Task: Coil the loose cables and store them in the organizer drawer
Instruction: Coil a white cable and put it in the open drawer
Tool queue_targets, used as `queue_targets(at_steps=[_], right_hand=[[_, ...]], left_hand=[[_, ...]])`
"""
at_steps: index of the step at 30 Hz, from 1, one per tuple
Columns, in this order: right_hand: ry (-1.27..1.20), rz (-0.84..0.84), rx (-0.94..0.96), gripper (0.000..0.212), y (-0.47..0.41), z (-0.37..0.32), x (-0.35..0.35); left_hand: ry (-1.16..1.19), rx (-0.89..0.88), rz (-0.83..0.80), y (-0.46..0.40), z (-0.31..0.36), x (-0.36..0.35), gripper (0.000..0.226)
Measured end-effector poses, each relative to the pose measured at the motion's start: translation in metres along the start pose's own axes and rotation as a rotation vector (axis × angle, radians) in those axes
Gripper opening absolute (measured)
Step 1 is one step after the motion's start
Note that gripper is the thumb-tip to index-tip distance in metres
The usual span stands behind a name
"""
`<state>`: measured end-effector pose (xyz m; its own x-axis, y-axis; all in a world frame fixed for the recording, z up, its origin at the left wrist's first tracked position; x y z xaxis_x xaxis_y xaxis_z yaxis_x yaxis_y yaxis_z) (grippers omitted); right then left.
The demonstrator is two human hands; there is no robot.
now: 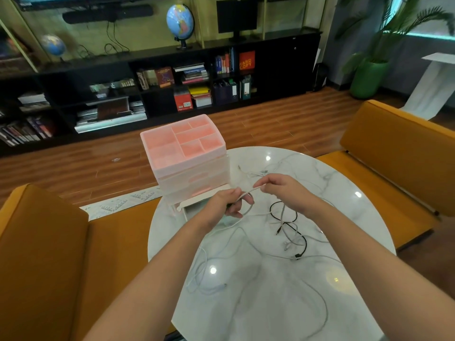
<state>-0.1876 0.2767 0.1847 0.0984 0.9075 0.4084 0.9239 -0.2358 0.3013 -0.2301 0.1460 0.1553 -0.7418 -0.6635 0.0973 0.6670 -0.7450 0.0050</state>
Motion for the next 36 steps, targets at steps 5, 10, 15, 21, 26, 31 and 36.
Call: queue_targets(at_steps=[5,10,15,21,26,31,36], right_hand=[[-0.117,0.124,0.026,0.014,-0.005,0.003,0.007],[-0.199,0.22,0.019,0.023,-0.003,0.012,-0.002],[-0.108,0.159,-0.018,0.014,-0.002,0.024,-0.022],[0.091,0.075,-0.094,0.019,0.001,0.029,-0.029],[0.242,0.102,-0.123,0.042,0.012,0.033,-0.026],[0.277,0.174,-0.137,0.029,0.02,0.036,-0.026],[0.442,0.175,-0.085,0.026,0.027,0.024,-0.04]], left_hand=[[0.236,0.01,0.053,0.004,0.01,-0.001,0.041],[0.445,0.016,0.076,0.006,0.013,-0.005,0.043],[0.576,-0.008,0.104,0.004,0.016,-0.007,0.043],[0.631,-0.026,0.169,0.0,0.016,-0.002,0.04],[0.625,-0.025,0.226,-0.003,0.011,0.007,0.04],[0.649,-0.048,0.297,-0.007,0.017,0.007,0.038],[0.619,-0.101,0.246,-0.014,0.03,-0.004,0.043]])
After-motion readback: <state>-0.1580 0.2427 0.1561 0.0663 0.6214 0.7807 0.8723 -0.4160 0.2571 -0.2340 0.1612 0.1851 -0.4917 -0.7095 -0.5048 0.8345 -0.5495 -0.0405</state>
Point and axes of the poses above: each hand's wrist, its own y-axis away from the middle knuckle, its own x-axis out of the back of the hand, z = x × y, the point moved 10 cm from there along -y, towards the middle knuckle, and after that the axes turned 10 degrees about -x, right-handed, at the moved point
